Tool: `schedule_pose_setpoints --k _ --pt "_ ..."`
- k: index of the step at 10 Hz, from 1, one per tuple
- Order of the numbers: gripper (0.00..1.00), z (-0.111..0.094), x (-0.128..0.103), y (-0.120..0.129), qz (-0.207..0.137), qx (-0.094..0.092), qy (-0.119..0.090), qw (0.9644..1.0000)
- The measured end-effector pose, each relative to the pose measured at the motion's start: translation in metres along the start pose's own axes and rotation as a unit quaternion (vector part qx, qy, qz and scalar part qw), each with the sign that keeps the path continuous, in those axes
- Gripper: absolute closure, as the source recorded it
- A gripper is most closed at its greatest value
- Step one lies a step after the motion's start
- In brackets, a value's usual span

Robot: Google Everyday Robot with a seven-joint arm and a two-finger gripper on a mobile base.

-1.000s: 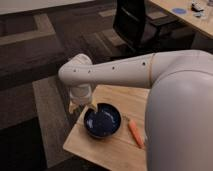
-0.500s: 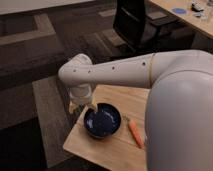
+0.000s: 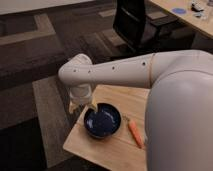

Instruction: Pick up the ceramic bowl

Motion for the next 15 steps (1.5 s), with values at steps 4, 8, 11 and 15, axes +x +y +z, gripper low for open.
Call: schedule_pose_setpoints --k 4,8,11,15 --pt "0.35 0.0 0.0 0.0 0.0 0.0 0.0 1.0" --pt "0.35 0.0 0.0 0.0 0.0 0.0 0.0 1.0" --pt "0.35 0.0 0.0 0.0 0.0 0.0 0.0 1.0" --pt "0.35 0.0074 0.0048 -0.0004 -0.001 0.006 0.006 1.0"
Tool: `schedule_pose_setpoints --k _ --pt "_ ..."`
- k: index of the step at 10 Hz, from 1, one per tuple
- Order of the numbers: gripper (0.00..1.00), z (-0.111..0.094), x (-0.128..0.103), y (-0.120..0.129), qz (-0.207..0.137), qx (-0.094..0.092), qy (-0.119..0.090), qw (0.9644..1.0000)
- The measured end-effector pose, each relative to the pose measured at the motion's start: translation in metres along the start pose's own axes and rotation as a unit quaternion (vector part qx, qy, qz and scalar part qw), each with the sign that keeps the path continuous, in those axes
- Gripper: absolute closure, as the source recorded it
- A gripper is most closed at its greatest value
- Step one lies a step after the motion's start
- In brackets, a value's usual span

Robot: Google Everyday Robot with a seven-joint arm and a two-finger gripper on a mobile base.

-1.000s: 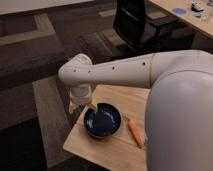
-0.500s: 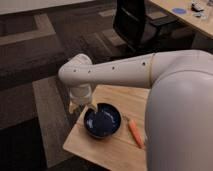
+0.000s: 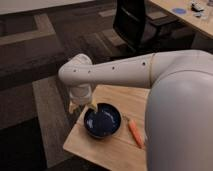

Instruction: Pick up the ceramic bowl

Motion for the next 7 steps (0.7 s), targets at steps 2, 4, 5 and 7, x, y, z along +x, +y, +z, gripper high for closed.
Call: schedule_pose_setpoints --k 2,4,5,7 --pt "0.35 0.006 0.003 0.0 0.002 0.002 0.003 1.0" --pt "0.35 0.015 0.006 0.001 0.003 0.0 0.0 1.0" --pt "0.35 0.018 0.007 0.001 0.004 0.0 0.001 1.0" --pt "0.35 0.029 0.005 -0.001 0.004 -0.007 -0.004 1.0"
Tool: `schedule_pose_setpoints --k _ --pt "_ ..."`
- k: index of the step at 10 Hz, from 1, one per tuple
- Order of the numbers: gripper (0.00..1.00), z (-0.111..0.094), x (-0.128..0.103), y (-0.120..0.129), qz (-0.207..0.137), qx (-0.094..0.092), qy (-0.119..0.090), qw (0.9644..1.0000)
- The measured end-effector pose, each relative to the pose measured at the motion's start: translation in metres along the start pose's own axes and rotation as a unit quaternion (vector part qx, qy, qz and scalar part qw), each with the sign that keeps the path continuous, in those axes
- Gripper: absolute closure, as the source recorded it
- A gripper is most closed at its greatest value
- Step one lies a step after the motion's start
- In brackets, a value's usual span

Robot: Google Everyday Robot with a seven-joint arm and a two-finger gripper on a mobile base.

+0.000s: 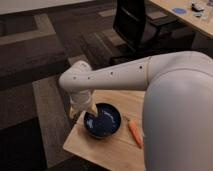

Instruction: Pick up the ceramic bowl

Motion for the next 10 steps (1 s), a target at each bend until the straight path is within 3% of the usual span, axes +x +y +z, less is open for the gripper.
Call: schedule_pose_setpoints --k 4,10 --pt "0.35 0.017 -0.005 -0.003 -0.007 -0.012 -0.008 0.9999" --pt "0.35 0.044 -0.006 -0.01 -0.016 -0.013 -0.009 0.9997"
